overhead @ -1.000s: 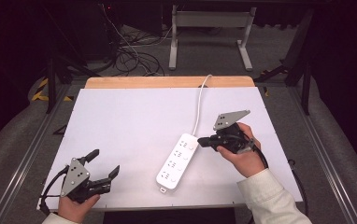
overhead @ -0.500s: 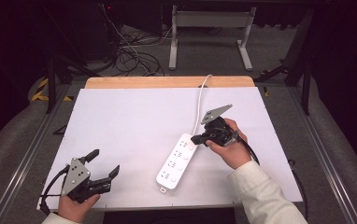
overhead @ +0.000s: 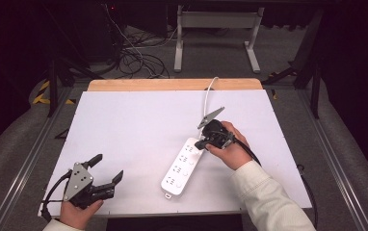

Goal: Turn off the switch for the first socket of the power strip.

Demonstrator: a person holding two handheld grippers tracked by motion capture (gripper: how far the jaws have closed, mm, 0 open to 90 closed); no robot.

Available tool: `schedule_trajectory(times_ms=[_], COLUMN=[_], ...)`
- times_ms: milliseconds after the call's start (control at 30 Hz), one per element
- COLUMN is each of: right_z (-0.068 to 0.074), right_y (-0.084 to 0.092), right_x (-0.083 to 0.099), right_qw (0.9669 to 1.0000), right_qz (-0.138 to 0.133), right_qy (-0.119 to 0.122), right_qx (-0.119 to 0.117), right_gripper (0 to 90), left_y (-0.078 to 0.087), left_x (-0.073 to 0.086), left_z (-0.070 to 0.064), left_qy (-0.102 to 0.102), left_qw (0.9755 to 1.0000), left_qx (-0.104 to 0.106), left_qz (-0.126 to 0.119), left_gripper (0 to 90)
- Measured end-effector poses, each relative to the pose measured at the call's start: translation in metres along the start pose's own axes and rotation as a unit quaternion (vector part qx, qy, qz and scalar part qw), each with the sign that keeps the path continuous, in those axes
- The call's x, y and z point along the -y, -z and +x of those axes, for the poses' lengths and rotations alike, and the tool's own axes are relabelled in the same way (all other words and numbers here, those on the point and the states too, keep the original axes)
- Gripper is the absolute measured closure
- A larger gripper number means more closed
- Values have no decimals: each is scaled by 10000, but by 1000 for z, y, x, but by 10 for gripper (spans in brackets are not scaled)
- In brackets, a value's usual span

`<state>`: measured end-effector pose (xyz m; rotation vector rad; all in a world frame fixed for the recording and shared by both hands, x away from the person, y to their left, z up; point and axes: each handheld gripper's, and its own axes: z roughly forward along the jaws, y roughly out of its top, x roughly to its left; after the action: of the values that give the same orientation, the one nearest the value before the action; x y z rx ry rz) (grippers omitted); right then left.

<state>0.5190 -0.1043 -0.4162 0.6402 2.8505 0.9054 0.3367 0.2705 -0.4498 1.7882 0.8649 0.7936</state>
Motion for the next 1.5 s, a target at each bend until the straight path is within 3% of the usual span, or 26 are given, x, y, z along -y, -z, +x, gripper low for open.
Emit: schedule_trajectory(times_ms=[833,1200,1500], right_z=[2,4,2], right_y=[-23,-25,-25], right_x=[-7,-5,-2], right_qw=[9981,9979,9986], right_qz=[596,621,524], right_qy=[114,171,76], right_qx=[59,113,77], right_gripper=[900,900,900], left_y=[0,0,0], left_x=[0,0,0], left_z=[0,0,0], left_qy=[-19,-14,-37], left_qw=[10000,10000,10000], left_qx=[-27,-21,-35], left_qz=[-6,1,-6], left_gripper=[164,164,164])
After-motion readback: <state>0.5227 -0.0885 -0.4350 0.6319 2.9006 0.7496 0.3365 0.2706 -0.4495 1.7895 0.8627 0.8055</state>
